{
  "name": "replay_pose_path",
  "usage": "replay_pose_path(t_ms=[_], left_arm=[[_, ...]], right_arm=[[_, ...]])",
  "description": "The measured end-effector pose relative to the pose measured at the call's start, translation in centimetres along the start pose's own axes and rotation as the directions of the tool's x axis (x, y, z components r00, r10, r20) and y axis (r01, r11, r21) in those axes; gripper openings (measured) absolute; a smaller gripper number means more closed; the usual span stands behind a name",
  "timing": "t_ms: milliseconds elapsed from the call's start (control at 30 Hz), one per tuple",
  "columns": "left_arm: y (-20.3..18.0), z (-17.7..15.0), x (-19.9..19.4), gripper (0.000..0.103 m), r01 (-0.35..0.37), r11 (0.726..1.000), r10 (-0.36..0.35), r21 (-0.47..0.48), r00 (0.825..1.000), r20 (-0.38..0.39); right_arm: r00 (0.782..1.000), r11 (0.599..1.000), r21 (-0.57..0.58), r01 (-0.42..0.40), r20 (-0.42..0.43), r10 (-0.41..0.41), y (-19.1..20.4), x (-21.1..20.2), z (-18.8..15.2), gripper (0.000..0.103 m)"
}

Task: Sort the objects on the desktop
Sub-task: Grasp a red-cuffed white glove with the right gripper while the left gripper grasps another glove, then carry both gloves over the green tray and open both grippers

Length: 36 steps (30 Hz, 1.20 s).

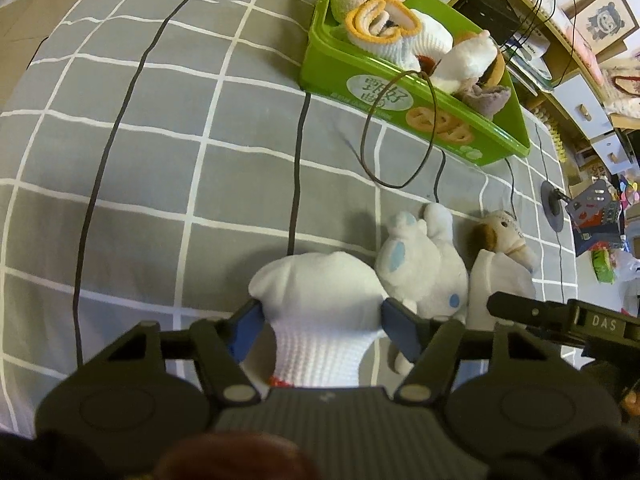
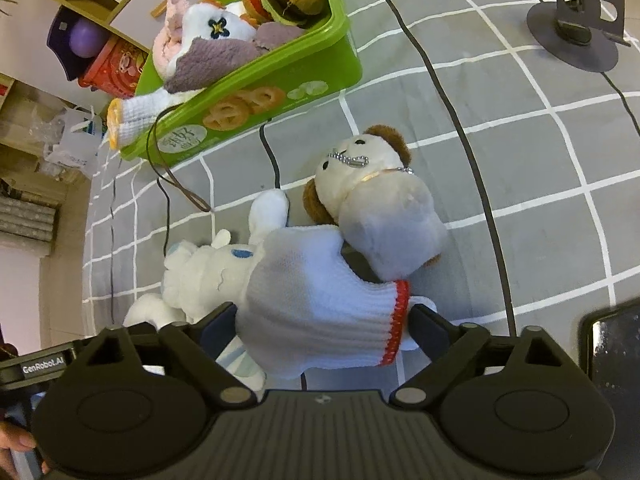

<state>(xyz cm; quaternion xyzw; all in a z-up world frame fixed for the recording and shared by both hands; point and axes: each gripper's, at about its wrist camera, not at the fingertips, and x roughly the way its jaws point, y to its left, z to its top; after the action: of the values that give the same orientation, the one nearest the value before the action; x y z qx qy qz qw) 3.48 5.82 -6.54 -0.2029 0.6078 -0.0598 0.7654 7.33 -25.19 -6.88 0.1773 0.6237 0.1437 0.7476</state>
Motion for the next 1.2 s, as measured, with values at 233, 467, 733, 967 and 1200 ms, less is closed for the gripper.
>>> replay_pose_path(t_ms=[233, 467, 733, 967, 1200], left_arm=[[0.1, 0.4, -0.9, 0.064, 0.012, 1.000, -0.012, -0.005, 0.999, 0.032], [0.4, 1.0, -2.1, 0.064, 0.028, 0.999, -0.027, -0.019, 0.997, 0.069], [0.0, 2.7, -4.7, 0.064, 0.061, 0.998, -0.055, -0.034, 0.985, 0.161], [-0.5, 4.8, -6.0, 0.064, 0.111, 0.992, -0.093, -0.067, 0.968, 0.233], [-1.1, 6.1, -5.9, 0.064, 0.150, 0.984, -0.120, -0.097, 0.956, 0.266]], right_arm=[[1.000, 1.000, 0.005, -0.026, 0.012, 0.026, -0.3, -0.7, 0.0, 0.082], [0.997, 0.998, 0.024, -0.060, 0.054, 0.058, -0.4, -2.2, 0.3, 0.082], [0.981, 0.989, 0.053, -0.135, 0.147, 0.126, -0.5, -4.6, 1.8, 0.082], [0.960, 0.977, 0.087, -0.195, 0.220, 0.172, -0.2, -5.4, 3.9, 0.082], [0.950, 0.966, 0.118, -0.231, 0.243, 0.197, 0.5, -4.5, 5.5, 0.082]])
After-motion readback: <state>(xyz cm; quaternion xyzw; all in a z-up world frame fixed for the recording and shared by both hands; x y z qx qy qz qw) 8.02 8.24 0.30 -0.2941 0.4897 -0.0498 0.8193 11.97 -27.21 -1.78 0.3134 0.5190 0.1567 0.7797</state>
